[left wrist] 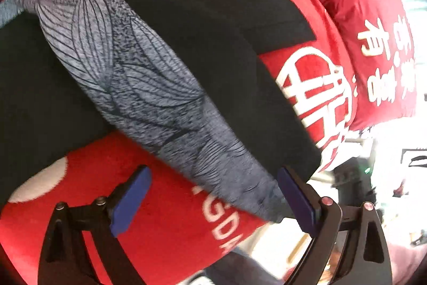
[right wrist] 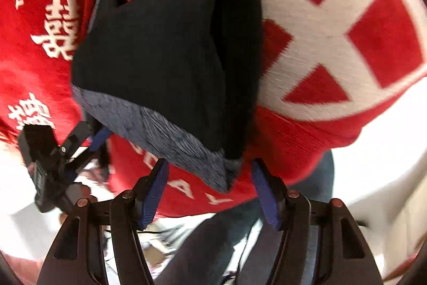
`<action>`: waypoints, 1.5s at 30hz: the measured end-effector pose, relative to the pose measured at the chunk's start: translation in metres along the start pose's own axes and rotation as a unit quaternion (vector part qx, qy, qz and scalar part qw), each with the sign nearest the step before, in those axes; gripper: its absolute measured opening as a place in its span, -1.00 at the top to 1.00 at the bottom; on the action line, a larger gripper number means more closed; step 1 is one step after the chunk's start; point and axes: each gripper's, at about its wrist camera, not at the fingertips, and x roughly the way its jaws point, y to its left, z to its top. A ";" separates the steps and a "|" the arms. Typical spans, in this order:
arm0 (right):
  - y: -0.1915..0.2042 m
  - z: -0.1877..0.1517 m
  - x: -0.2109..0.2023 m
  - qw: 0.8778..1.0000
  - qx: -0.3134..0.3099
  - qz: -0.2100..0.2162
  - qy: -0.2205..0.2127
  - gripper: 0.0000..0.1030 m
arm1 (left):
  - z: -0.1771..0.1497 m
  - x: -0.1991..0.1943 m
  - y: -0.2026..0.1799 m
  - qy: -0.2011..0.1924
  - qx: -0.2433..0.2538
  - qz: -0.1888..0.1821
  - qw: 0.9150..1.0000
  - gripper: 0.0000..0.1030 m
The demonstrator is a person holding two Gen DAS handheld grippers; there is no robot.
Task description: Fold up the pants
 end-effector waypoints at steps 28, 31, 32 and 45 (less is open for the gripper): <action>0.165 0.199 -0.061 0.985 -0.094 -0.063 -0.134 -0.20 | 0.071 -0.079 0.090 -0.118 -0.122 0.266 0.949 -0.85; 0.157 0.204 -0.053 0.983 -0.095 -0.061 -0.145 -0.11 | 0.066 -0.070 0.105 -0.109 -0.139 0.277 0.945 -0.85; 0.162 0.206 -0.052 0.982 -0.103 -0.065 -0.147 -0.06 | 0.067 -0.066 0.108 -0.101 -0.142 0.283 0.943 -0.85; 0.149 0.216 -0.063 0.977 -0.095 -0.101 -0.164 0.75 | 0.087 -0.058 0.096 -0.120 -0.150 0.263 0.946 -0.85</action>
